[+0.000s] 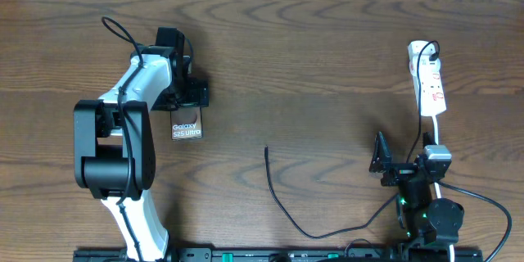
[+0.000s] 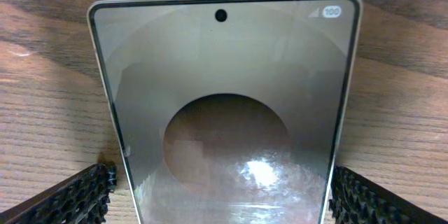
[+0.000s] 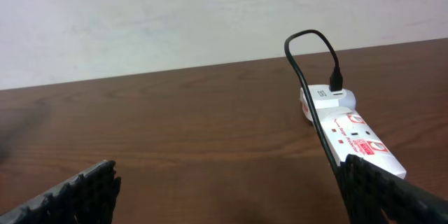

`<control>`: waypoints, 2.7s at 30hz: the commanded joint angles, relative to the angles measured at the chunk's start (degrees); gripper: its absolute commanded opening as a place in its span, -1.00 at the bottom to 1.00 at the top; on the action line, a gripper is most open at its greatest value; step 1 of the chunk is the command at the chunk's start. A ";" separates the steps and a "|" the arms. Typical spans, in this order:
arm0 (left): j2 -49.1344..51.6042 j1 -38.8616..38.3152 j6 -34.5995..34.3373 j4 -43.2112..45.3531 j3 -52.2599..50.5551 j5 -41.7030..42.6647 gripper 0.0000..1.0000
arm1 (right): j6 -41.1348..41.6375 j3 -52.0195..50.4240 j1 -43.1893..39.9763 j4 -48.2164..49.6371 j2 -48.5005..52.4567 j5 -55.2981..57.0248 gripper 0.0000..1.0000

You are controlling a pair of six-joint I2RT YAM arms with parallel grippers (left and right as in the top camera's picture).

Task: Plug charger to phone and switch on socket
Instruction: 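Lower the left gripper and close it on the phone's bottom edge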

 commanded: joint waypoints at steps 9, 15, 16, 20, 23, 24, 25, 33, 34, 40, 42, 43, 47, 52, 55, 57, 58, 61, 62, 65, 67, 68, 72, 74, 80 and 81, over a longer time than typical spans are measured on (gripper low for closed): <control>1.07 0.13 -0.55 -0.13 -1.73 -0.70 0.94 | -0.81 -0.07 0.26 -0.24 -0.20 0.42 0.98; 1.07 0.13 -0.52 -0.13 -2.14 -0.72 0.94 | -0.81 -0.07 0.26 -0.24 -0.20 0.42 0.98; 1.07 0.13 -0.52 -0.13 -2.14 -0.72 0.94 | -0.81 -0.07 0.26 -0.24 -0.20 0.42 0.99; 1.07 0.13 -0.52 -0.13 -2.14 -0.72 0.94 | -0.81 -0.07 0.26 -0.24 -0.20 0.42 0.99; 1.07 0.13 -0.52 -0.11 -2.14 -0.70 0.93 | -0.81 -0.07 0.26 -0.24 -0.20 0.42 0.98; 1.07 0.13 -0.52 -0.11 -2.14 -0.70 0.94 | -0.81 -0.07 0.26 -0.24 -0.20 0.42 0.99; 1.07 0.13 -0.52 -0.11 -2.14 -0.70 0.94 | -0.81 -0.07 0.26 -0.24 -0.20 0.42 0.99; 1.07 0.13 -0.52 -0.13 -2.14 -0.72 0.94 | -0.81 -0.07 0.26 -0.24 -0.20 0.42 0.98; 1.07 0.13 -0.52 -0.13 -2.14 -0.72 0.94 | -0.81 -0.07 0.26 -0.24 -0.20 0.42 0.99; 1.07 0.13 -0.52 0.52 -2.14 -0.72 0.93 | -0.81 -0.07 0.26 -0.24 -0.20 0.42 0.98; 1.07 0.13 -0.52 0.52 -2.14 -0.72 0.91 | -0.81 -0.07 0.26 -0.24 -0.20 0.42 0.99; 1.07 0.13 -0.52 0.52 -2.14 -0.72 0.91 | -0.81 -0.07 0.26 -0.24 -0.20 0.42 0.98; 1.07 0.13 -0.52 0.52 -2.14 -0.72 0.88 | -0.81 -0.07 0.26 -0.24 -0.20 0.42 0.98; 1.07 0.13 -0.52 0.52 -2.14 -0.72 0.62 | -0.81 -0.07 0.26 -0.24 -0.20 0.42 0.99; 1.07 0.13 -0.52 0.52 -2.14 -0.72 0.53 | -0.81 -0.07 0.26 -0.24 -0.20 0.42 0.98; 1.07 0.13 -0.52 0.52 -2.14 -0.72 0.47 | -0.81 -0.07 0.26 -0.24 -0.20 0.42 0.98; 1.07 0.13 -0.52 0.52 -2.14 -0.72 0.44 | -0.81 -0.07 0.26 -0.24 -0.20 0.42 0.98; 1.07 0.13 -0.52 0.50 -2.14 -0.72 0.40 | -0.81 -0.07 0.26 -0.24 -0.20 0.42 0.98; 1.07 0.13 -0.52 0.52 -2.14 -0.72 0.39 | -0.81 -0.07 0.26 -0.24 -0.20 0.42 0.98; 1.07 0.13 -0.52 0.52 -2.14 -0.72 0.37 | -0.81 -0.07 0.26 -0.24 -0.20 0.42 0.98; 1.07 0.13 -0.52 0.52 -2.14 -0.72 0.37 | -0.81 -0.07 0.26 -0.24 -0.20 0.42 0.99; 1.07 0.13 -0.52 0.50 -2.14 -0.72 0.37 | -0.81 -0.07 0.26 -0.24 -0.20 0.42 0.99; 1.07 0.13 -0.52 0.52 -2.14 -0.72 0.36 | -0.81 -0.07 0.26 -0.24 -0.20 0.42 0.98; 1.07 0.13 -0.52 0.52 -2.14 -0.72 0.37 | -0.81 -0.07 0.26 -0.24 -0.20 0.42 0.98; 1.07 0.13 -0.52 0.52 -2.14 -0.72 0.35 | -0.81 -0.07 0.26 -0.24 -0.20 0.42 0.98; 1.07 0.13 -0.52 0.52 -2.14 -0.72 0.35 | -0.81 -0.07 0.26 -0.24 -0.20 0.42 0.98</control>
